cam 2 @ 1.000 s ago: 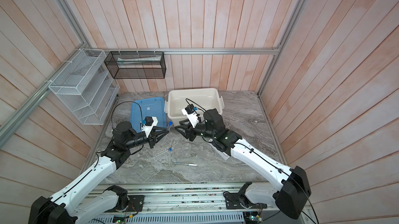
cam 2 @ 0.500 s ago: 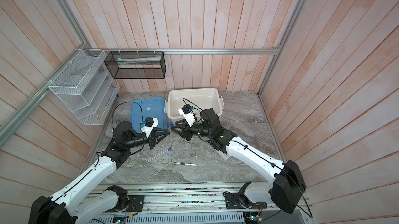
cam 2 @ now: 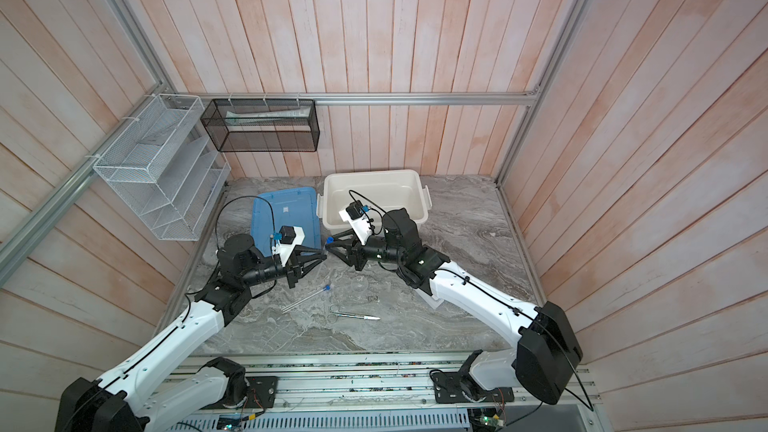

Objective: Organize the chemistry lab equipment
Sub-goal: 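Close the right gripper on the blue cap above the left gripper, then open the left gripper and pull both arms apart, right gripper holding the tube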

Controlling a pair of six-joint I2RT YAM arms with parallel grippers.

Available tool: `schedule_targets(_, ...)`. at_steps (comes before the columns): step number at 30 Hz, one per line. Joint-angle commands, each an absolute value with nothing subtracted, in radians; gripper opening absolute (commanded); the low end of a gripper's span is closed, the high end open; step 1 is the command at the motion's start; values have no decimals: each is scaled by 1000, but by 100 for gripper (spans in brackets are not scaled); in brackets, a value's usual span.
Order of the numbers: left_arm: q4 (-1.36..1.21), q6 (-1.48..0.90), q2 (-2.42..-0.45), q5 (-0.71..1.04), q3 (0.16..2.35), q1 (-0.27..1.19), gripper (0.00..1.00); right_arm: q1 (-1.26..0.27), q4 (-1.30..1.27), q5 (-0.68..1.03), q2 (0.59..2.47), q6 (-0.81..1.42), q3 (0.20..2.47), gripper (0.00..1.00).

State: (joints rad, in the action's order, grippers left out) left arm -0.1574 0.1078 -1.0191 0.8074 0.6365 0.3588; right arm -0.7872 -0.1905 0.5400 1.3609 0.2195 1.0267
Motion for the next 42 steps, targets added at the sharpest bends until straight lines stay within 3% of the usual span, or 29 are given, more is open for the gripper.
schedule_targets(1, -163, 107, -1011, 820, 641, 354, 19, -796, -225, 564, 1377, 235, 1040, 37)
schedule_targets(10, -154, 117, -1008, 813, 641, 354, 19, -800, -239, 570, 1397, 242, 1047, 31)
schedule_targets(24, -156, 117, -1005, 808, 641, 354, 20, -801, -256, 566, 1404, 249, 1041, 12)
schedule_targets(36, -156, 116, -1002, 792, 642, 354, 44, -802, -233, 530, 1392, 243, 1046, 6)
schedule_targets(42, -99, 151, -973, 710, 657, 354, 48, -802, -61, 412, 1327, 191, 1074, 5)
